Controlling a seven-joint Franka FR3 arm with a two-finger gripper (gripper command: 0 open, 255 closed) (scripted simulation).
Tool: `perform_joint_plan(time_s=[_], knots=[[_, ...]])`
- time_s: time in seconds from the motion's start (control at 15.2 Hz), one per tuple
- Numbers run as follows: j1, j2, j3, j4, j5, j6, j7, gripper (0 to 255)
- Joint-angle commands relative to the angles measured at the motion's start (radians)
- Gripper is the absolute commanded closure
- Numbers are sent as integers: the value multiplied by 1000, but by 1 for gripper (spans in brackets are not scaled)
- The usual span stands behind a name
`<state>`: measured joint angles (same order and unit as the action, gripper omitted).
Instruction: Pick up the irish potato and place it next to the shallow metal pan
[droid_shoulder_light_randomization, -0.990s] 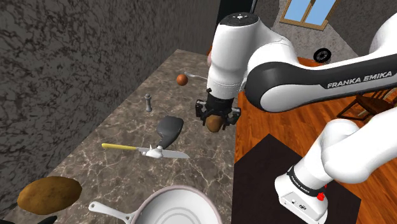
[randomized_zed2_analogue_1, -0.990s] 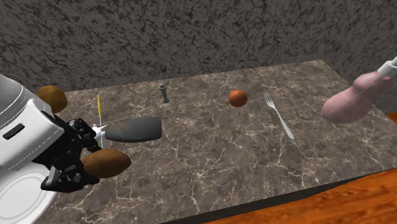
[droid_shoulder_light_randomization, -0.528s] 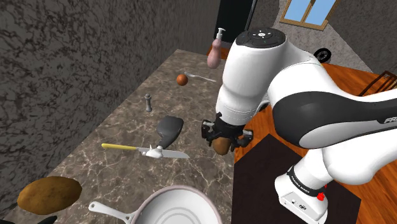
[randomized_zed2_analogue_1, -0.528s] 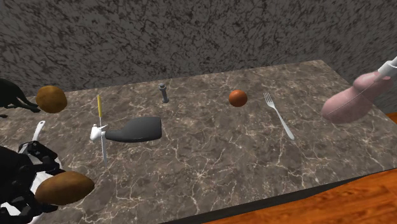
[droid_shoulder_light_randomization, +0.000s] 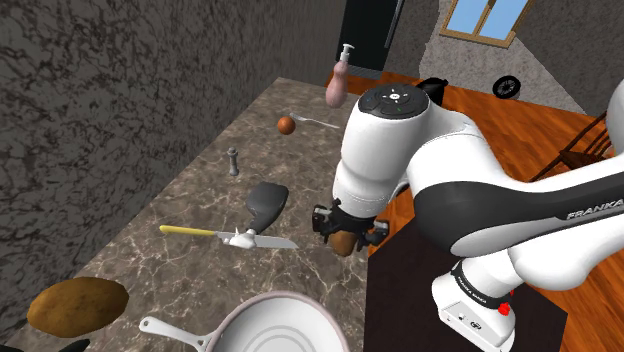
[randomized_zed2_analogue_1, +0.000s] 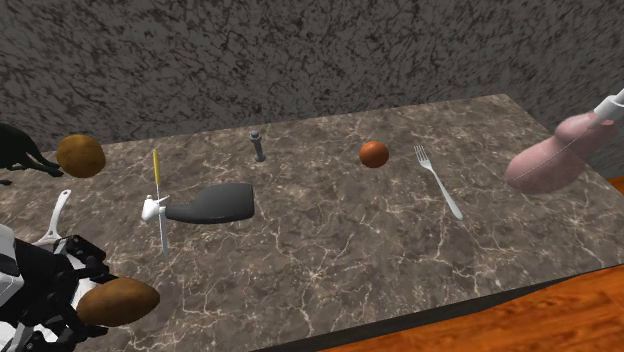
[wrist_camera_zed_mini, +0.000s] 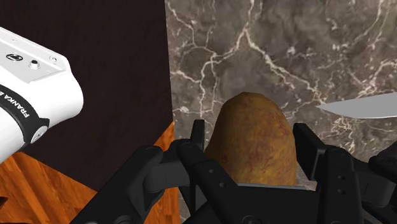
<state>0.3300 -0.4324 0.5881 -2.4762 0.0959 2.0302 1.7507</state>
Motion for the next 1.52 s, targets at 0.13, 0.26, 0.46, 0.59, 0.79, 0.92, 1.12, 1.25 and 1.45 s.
perform_joint_plan(time_s=[0.13,0.26,0.46,0.59,0.79,0.92,1.12,1.25,1.45], knots=[[-3,25,16,-39,-4,62,13,255],[-7,41,24,-55,-9,93,22,255],[-13,68,38,-77,-18,139,36,255],[-19,87,47,-90,-26,170,46,255],[-28,120,62,-109,-41,218,65,255],[-33,135,68,-116,-49,238,74,255],[-33,135,68,-116,-49,238,74,255],[-33,135,68,-116,-49,238,74,255],[-33,135,68,-116,-49,238,74,0]])
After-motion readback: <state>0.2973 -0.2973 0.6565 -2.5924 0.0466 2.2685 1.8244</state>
